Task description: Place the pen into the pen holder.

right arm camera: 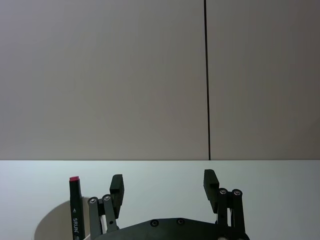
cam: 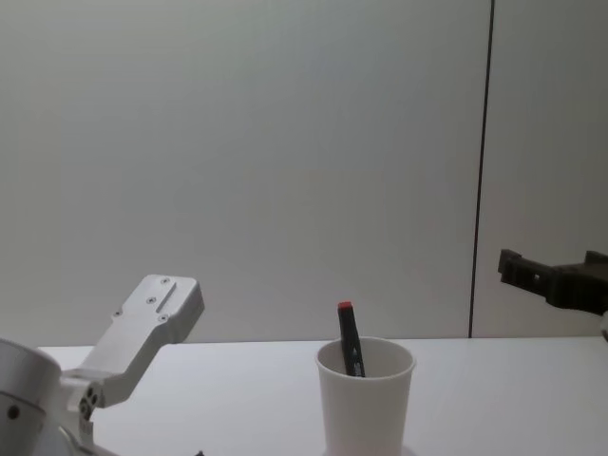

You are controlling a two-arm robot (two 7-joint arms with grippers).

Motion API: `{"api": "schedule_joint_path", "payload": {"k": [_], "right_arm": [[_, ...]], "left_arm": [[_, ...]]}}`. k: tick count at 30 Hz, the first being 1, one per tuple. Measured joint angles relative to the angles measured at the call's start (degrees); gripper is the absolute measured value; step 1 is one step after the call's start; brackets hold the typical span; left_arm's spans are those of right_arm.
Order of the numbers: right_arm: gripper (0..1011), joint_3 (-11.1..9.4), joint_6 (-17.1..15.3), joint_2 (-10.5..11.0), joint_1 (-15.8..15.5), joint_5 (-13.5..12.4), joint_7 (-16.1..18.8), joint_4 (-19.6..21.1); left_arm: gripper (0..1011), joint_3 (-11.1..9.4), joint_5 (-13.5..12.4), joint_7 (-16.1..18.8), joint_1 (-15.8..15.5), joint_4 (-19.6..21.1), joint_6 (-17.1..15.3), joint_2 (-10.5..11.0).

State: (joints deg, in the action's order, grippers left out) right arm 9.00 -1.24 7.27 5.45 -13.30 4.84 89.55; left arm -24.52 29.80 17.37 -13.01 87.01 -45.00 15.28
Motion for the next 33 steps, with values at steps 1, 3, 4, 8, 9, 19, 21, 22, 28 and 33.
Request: {"api": "schedule_joint_path", "payload": {"k": [1,3,4,8,9,19,21,22,28,33], "right_arm": [[1001,0.0,0.0,0.0,0.0,0.0,0.0,0.0],[1001,0.0,0.0,0.0,0.0,0.0,0.0,0.0],[1001,0.0,0.0,0.0,0.0,0.0,0.0,0.0],[1001,0.0,0.0,0.0,0.0,0.0,0.0,0.0],[1001,0.0,0.0,0.0,0.0,0.0,0.0,0.0],[1001,0.0,0.0,0.0,0.0,0.0,0.0,0.0],[1001,0.0,0.0,0.0,0.0,0.0,0.0,0.0],[1001,0.0,0.0,0.0,0.0,0.0,0.0,0.0],[1001,0.0,0.0,0.0,0.0,0.0,0.0,0.0],[1001,0.0,0.0,0.0,0.0,0.0,0.0,0.0]], "left_arm": [[378,0.04,-0.08,0.0,-0.02,-0.05,-0.16,-0.07],[365,0.1,-0.22,-0.01,-0.04,-0.12,-0.41,-0.18],[361,0.12,-0.28,0.0,-0.05,-0.14,-0.51,-0.22],[329,0.22,-0.51,0.03,-0.08,-0.2,-0.88,-0.4],[325,0.24,-0.55,0.04,-0.09,-0.21,-0.94,-0.44],[265,0.38,-1.8,0.13,-0.33,-0.28,-2.17,-0.98],[253,0.4,-2.02,0.09,-0.39,-0.3,-2.33,-1.06],[229,0.42,-2.27,0.0,-0.45,-0.34,-2.48,-1.14],[142,0.53,-3.06,-0.32,-0.68,-0.51,-2.87,-1.42],[126,0.65,-3.8,-0.65,-0.86,-0.57,-3.19,-1.69]]}}
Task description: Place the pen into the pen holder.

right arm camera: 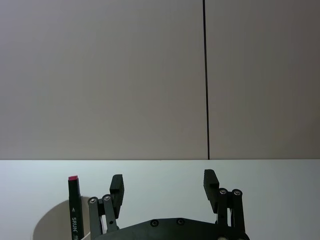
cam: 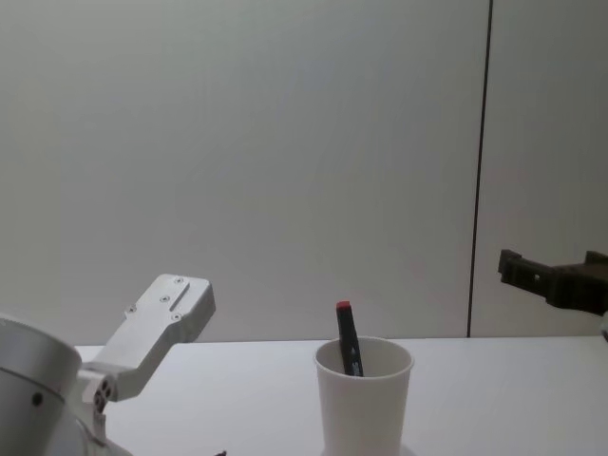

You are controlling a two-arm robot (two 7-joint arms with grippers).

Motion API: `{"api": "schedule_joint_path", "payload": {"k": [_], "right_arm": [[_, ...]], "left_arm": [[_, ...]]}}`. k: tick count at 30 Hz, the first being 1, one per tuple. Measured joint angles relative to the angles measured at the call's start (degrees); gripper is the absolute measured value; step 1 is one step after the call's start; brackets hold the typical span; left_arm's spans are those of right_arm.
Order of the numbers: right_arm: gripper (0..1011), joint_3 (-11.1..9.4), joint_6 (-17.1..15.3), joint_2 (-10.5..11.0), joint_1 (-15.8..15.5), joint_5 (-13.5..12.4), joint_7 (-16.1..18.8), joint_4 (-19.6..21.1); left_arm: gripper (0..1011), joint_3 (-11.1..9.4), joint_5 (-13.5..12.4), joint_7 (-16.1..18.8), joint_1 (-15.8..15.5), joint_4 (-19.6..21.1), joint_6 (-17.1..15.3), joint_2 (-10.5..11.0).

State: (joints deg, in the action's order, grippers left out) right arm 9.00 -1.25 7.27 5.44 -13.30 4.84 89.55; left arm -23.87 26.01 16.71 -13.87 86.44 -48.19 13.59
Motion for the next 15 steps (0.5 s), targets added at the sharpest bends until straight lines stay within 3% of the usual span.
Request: {"api": "schedule_joint_path", "payload": {"k": [15], "right_arm": [[1001,0.0,0.0,0.0,0.0,0.0,0.0,0.0]], "left_arm": [[126,0.6,-2.04,-0.2,-0.08,1.17,0.55,-0.37]]}}
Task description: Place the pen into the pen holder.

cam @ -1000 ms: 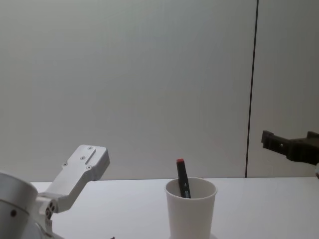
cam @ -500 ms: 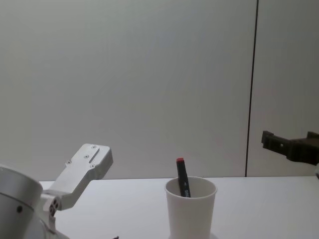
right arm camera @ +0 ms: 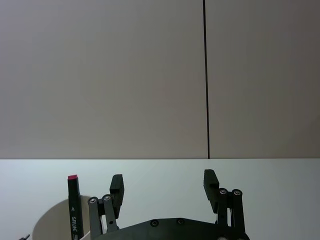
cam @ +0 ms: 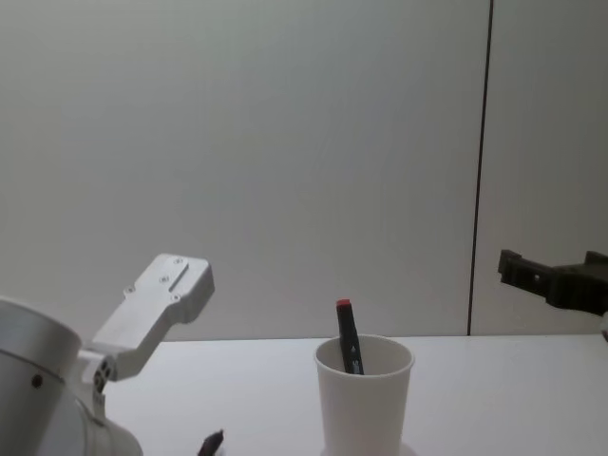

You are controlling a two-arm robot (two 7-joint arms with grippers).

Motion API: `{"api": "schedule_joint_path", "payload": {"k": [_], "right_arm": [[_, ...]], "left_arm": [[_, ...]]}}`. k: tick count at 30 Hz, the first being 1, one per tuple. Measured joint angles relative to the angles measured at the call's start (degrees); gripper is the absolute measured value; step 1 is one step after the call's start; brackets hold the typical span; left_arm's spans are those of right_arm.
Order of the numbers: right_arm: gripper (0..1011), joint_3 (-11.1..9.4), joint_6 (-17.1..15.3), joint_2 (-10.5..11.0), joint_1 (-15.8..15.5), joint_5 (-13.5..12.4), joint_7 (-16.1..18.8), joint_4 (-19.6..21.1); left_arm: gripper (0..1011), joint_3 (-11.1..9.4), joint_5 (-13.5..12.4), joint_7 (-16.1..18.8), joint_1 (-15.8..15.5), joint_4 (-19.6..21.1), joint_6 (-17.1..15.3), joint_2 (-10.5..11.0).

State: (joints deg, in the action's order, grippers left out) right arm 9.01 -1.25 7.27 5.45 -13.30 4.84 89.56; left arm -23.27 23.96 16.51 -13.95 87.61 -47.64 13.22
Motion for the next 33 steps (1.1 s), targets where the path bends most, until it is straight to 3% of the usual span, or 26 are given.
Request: {"api": "schedule_joint_path", "payload": {"k": [9,19,33], "right_arm": [[1001,0.0,0.0,0.0,0.0,0.0,0.0,0.0],[1001,0.0,0.0,0.0,0.0,0.0,0.01,0.0],[1001,0.0,0.0,0.0,0.0,0.0,0.01,0.0]], "left_arm": [[126,0.35,-2.09,1.55,0.75,3.07,1.67,0.25],[126,0.39,-6.64,3.14,1.95,7.43,4.74,0.86],[126,-0.86,-16.36,1.1,3.59,11.2,13.27,2.11]]}}
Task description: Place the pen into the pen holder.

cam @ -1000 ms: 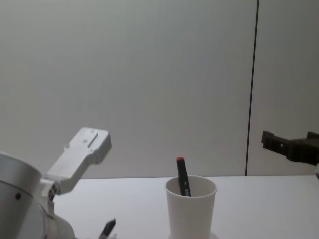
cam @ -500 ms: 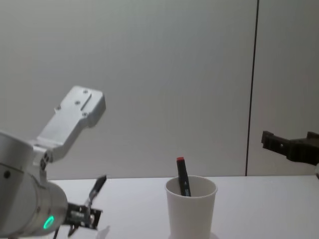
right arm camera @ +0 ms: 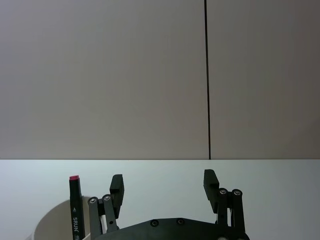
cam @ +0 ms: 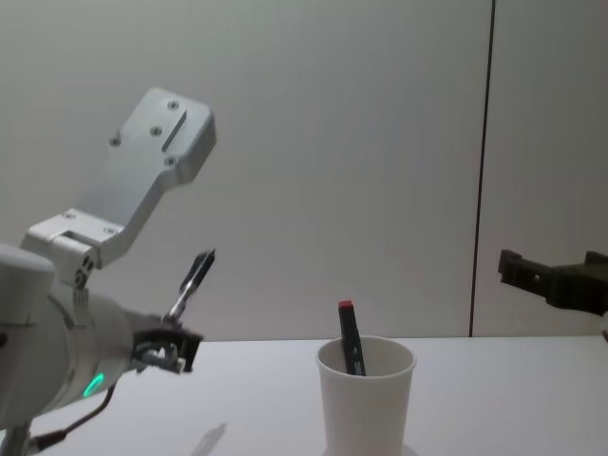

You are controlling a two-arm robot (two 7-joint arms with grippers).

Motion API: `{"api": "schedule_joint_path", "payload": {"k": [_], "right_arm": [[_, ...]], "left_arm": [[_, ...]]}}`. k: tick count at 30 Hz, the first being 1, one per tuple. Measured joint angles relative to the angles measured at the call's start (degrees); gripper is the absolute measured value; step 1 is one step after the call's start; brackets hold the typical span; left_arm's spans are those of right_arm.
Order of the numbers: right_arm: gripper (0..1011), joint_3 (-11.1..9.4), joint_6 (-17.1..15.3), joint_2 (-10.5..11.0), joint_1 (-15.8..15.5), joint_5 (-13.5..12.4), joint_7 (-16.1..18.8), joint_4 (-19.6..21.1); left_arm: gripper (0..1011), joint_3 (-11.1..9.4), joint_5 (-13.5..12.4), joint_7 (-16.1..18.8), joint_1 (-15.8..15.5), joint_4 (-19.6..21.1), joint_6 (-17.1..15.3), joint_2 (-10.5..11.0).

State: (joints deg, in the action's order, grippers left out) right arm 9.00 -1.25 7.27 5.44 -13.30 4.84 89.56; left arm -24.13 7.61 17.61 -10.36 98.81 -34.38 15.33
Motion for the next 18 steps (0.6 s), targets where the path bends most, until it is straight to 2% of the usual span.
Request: {"api": "schedule_joint_path", "payload": {"k": [5,9,13,14,15,18], "right_arm": [[1002,0.0,0.0,0.0,0.0,0.0,0.0,0.0],[1001,0.0,0.0,0.0,0.0,0.0,0.0,0.0],[1001,0.0,0.0,0.0,0.0,0.0,0.0,0.0],[1001,0.0,0.0,0.0,0.0,0.0,0.0,0.0],[1001,0.0,0.0,0.0,0.0,0.0,0.0,0.0],[1001,0.0,0.0,0.0,0.0,0.0,0.0,0.0]], "left_arm": [[126,-0.44,-3.26,-1.69,0.28,0.32,3.7,0.42],[126,-0.77,-6.1,-3.88,0.39,0.35,8.0,0.85],[126,-0.93,-8.16,-5.92,0.37,0.02,11.69,1.19],[126,-0.93,-8.16,-5.92,0.37,0.02,11.69,1.19],[126,-0.98,-9.2,-7.17,0.27,-0.33,13.93,1.35],[126,-1.0,-10.51,-8.96,0.04,-0.91,17.32,1.54]]}}
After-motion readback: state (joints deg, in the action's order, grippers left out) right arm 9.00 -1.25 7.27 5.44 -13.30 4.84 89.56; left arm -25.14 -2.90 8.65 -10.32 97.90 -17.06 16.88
